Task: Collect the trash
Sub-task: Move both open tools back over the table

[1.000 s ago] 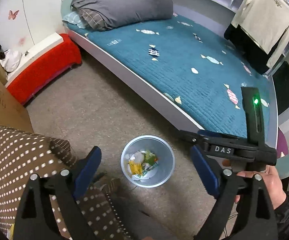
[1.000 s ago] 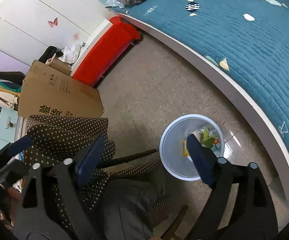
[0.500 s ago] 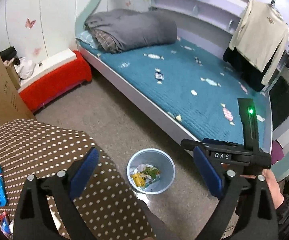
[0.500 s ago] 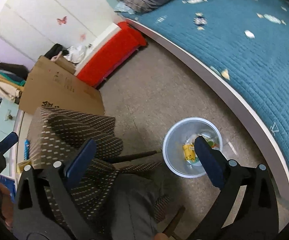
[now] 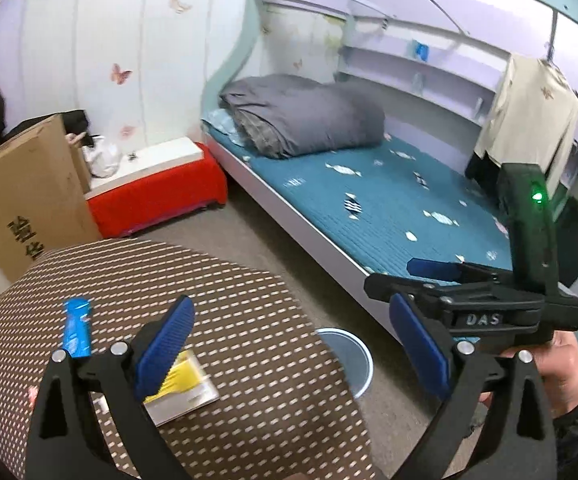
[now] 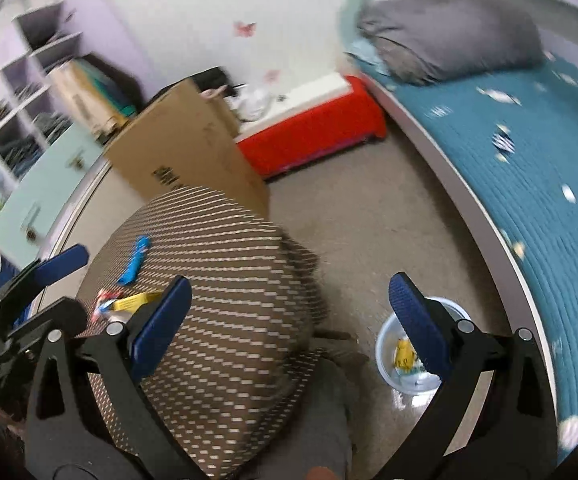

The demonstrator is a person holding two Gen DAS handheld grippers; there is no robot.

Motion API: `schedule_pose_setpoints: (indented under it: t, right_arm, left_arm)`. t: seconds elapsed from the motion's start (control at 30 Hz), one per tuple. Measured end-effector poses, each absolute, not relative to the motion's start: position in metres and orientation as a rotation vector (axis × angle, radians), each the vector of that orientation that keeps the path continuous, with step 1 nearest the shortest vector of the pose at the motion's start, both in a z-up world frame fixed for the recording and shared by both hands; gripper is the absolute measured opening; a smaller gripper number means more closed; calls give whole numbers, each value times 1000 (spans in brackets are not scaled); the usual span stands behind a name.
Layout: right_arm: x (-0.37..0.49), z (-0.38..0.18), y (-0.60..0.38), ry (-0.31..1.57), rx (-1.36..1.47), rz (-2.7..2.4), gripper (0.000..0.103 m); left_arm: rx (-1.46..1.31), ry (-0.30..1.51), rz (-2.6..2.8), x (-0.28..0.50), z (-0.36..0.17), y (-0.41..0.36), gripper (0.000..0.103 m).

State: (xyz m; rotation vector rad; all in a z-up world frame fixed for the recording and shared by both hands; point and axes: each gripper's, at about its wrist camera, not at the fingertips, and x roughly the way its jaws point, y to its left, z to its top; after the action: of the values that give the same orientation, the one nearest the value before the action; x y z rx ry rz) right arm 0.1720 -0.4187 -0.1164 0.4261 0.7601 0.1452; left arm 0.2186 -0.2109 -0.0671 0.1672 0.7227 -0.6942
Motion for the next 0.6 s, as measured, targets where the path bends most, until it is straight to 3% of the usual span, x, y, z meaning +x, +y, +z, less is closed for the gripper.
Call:
schedule_pose_setpoints:
  t: [0.6]
  right_arm:
    - [194,-101,-286,799,38,433,97]
  left_arm:
    - [33,744,-473,225,-81,-64,96]
